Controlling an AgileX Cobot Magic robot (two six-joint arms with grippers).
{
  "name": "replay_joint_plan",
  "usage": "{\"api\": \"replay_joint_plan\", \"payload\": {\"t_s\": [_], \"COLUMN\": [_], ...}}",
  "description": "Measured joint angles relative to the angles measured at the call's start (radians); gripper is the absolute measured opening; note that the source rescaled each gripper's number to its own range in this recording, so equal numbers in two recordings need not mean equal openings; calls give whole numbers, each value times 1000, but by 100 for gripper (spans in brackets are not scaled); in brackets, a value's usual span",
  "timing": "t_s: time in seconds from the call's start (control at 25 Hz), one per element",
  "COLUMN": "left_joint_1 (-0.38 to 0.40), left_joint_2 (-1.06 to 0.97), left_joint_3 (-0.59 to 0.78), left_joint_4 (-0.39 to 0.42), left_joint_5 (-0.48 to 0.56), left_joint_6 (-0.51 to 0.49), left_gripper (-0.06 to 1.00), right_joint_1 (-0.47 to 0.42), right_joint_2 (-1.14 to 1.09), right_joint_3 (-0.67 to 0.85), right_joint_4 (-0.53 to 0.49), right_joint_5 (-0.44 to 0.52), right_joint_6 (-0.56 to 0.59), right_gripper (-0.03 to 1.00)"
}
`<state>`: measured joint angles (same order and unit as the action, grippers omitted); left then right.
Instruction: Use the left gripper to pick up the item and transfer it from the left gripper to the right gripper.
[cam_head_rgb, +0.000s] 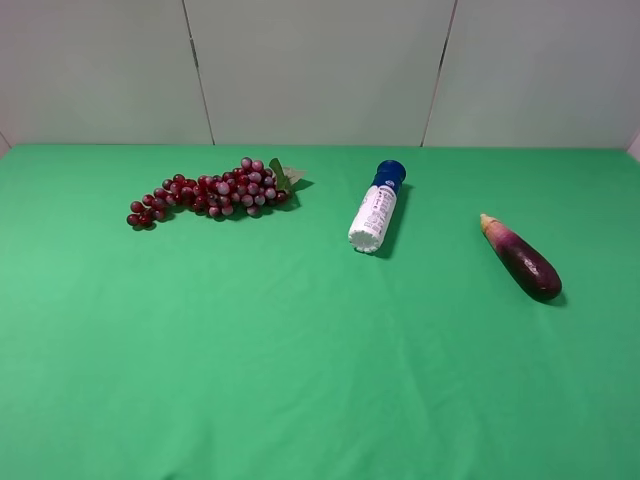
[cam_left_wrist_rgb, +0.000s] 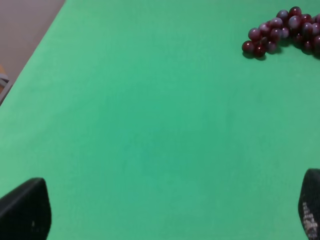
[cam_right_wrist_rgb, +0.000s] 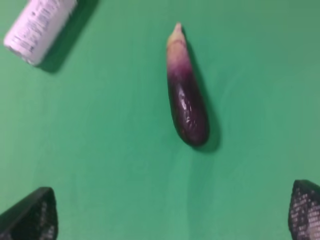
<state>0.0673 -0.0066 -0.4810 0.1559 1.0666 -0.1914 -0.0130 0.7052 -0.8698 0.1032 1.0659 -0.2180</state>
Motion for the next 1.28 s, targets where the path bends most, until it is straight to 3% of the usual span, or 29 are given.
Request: {"api": "replay_joint_plan", "payload": {"t_s": [0.72,1.28], "left_joint_1": [0,0], "left_joint_2": [0,0], "left_joint_3": [0,0], "left_joint_4": [-1,-1], "left_joint_5": [0,0], "left_joint_6": [0,0], "left_gripper": [100,100], "right_joint_1": [0,0], "right_joint_2": [-691,-709], "right_joint_3": [317,361], "right_joint_4": [-103,-103], "right_joint_5": [-34,-26], "right_joint_6": [177,202], "right_gripper": [100,100]}}
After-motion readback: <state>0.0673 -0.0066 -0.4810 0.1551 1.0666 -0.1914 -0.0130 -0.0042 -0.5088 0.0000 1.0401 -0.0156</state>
